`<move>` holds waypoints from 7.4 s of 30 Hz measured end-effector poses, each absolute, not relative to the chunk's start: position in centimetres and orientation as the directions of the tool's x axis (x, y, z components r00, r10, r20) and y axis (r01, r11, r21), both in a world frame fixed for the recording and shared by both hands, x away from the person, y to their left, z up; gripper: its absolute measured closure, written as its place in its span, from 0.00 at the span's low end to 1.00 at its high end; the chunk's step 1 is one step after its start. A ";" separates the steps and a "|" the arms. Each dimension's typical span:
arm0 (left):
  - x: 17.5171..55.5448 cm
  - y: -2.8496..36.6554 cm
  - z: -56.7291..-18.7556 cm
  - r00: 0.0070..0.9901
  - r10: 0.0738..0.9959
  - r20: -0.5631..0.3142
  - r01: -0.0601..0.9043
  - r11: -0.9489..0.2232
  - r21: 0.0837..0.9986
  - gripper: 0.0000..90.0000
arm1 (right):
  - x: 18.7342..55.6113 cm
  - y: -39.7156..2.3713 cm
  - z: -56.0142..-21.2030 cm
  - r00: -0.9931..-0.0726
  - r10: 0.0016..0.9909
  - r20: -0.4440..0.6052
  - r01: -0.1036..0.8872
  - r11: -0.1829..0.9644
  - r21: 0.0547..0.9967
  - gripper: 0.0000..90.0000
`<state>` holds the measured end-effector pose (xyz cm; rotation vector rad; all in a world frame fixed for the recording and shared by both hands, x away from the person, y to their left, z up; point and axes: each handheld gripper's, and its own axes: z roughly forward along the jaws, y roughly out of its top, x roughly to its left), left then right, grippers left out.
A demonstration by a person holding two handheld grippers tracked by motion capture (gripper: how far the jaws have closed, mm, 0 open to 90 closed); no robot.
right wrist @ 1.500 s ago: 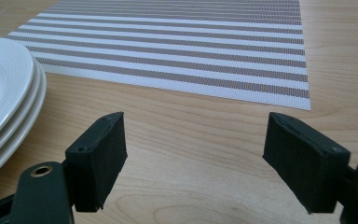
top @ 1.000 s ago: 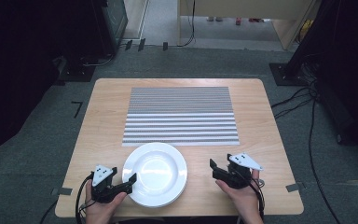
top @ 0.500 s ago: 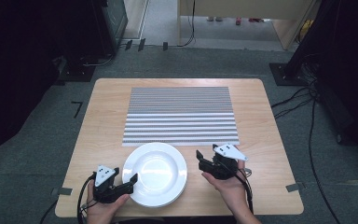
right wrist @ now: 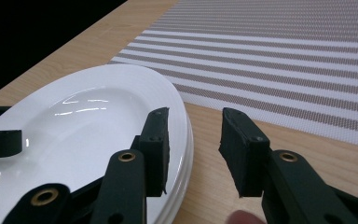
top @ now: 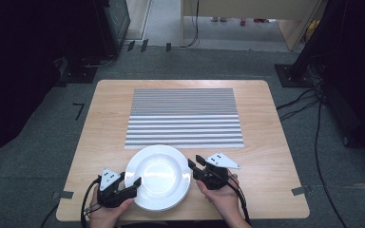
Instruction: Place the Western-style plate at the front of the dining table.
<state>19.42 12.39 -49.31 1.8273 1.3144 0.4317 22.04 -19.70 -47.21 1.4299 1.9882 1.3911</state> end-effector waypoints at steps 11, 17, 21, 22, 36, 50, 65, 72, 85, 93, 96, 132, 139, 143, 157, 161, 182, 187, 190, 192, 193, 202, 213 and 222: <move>19.5 12.6 -49.4 0.385 0.905 -0.180 0.618 -0.109 0.779 0.50 | 22.2 -19.3 -48.8 -0.444 0.789 0.424 0.635 -0.056 0.770 0.77; 19.4 12.6 -49.4 0.384 0.906 -0.181 0.616 -0.105 0.780 0.51 | 22.6 -20.0 -49.2 -0.395 0.743 0.540 0.679 -0.160 0.717 0.79; 19.4 12.7 -49.4 0.382 0.906 -0.181 0.617 -0.104 0.780 0.51 | 22.8 -20.1 -49.6 -0.360 0.719 0.595 0.717 -0.195 0.670 0.79; 19.4 12.6 -49.4 0.380 0.907 -0.182 0.616 -0.101 0.781 0.51 | 22.8 -20.2 -49.7 -0.349 0.711 0.611 0.720 -0.215 0.660 0.79; 19.5 12.7 -49.4 0.375 0.909 -0.184 0.616 -0.096 0.782 0.52 | 22.6 -20.4 -49.7 -0.320 0.687 0.652 0.717 -0.275 0.641 0.86; 19.6 12.8 -49.5 0.364 0.907 -0.211 0.627 -0.071 0.776 0.53 | 22.4 -19.9 -49.6 -0.316 0.705 0.635 0.708 -0.270 0.652 0.84; 19.6 12.9 -49.5 0.361 0.903 -0.231 0.631 -0.055 0.774 0.53 | 22.4 -19.4 -50.3 -0.357 0.689 0.631 0.689 -0.262 0.676 0.85; 19.6 13.0 -49.6 0.361 0.904 -0.231 0.627 -0.052 0.777 0.53 | 22.3 -19.3 -50.2 -0.398 0.677 0.620 0.658 -0.260 0.707 0.85; 19.3 13.5 -49.2 0.351 0.898 -0.264 0.602 -0.001 0.799 0.58 | 22.3 -19.0 -50.5 -0.439 0.671 0.598 0.613 -0.263 0.745 0.85; 19.1 13.8 -49.0 0.333 0.891 -0.309 0.602 0.051 0.797 0.63 | 22.2 -19.0 -50.5 -0.436 0.668 0.603 0.608 -0.275 0.745 0.85; 19.1 13.9 -48.9 0.322 0.894 -0.310 0.595 0.063 0.801 0.68 | 22.1 -18.9 -50.5 -0.434 0.668 0.604 0.603 -0.283 0.746 0.85; 20.9 13.5 -46.7 0.353 0.813 -0.463 0.565 0.209 0.798 0.79 | 22.5 -20.1 -47.8 -0.405 0.689 0.601 0.524 -0.364 0.770 0.88; 21.9 13.1 -46.1 0.364 0.809 -0.461 0.555 0.209 0.805 0.79 | 23.4 -20.6 -47.0 -0.398 0.687 0.608 0.526 -0.371 0.765 0.88; 22.9 12.7 -45.4 0.381 0.807 -0.451 0.548 0.196 0.813 0.79 | 24.1 -21.0 -46.5 -0.391 0.688 0.611 0.524 -0.380 0.763 0.87; 27.0 11.6 -43.8 0.410 0.797 -0.443 0.548 0.173 0.818 0.78 | 27.4 -22.1 -44.4 -0.378 0.711 0.593 0.502 -0.381 0.776 0.87; 27.9 11.5 -43.6 0.411 0.796 -0.444 0.549 0.173 0.818 0.78 | 28.4 -22.3 -44.1 -0.369 0.708 0.603 0.511 -0.387 0.767 0.87; 33.5 10.1 -43.4 0.415 0.788 -0.455 0.589 0.149 0.794 0.78 | 33.0 -23.5 -43.6 -0.339 0.726 0.598 0.518 -0.387 0.763 0.88; 35.0 9.9 -43.4 0.409 0.788 -0.461 0.599 0.150 0.787 0.78 | 34.1 -23.8 -43.6 -0.331 0.728 0.600 0.522 -0.389 0.760 0.88; 35.9 9.9 -43.3 0.402 0.789 -0.466 0.605 0.153 0.782 0.78 | 34.8 -23.8 -43.7 -0.323 0.724 0.610 0.529 -0.397 0.750 0.88; 36.6 9.9 -43.2 0.393 0.792 -0.467 0.606 0.159 0.780 0.78 | 35.3 -23.8 -43.8 -0.320 0.716 0.620 0.536 -0.403 0.742 0.88; 37.0 9.9 -43.2 0.390 0.795 -0.464 0.605 0.159 0.780 0.78 | 35.6 -23.7 -43.9 -0.317 0.713 0.625 0.538 -0.407 0.738 0.88; 40.2 9.6 -43.6 0.373 0.798 -0.473 0.642 0.145 0.753 0.78 | 37.9 -23.7 -44.3 -0.291 0.719 0.631 0.553 -0.412 0.724 0.88; 43.7 8.3 -44.9 0.328 0.813 -0.481 0.690 0.142 0.710 0.78 | 41.0 -24.5 -45.9 -0.223 0.715 0.663 0.593 -0.440 0.674 0.88; 46.3 7.2 -46.3 0.290 0.836 -0.466 0.735 0.117 0.668 0.78 | 43.0 -25.1 -48.8 -0.129 0.691 0.711 0.625 -0.500 0.599 0.88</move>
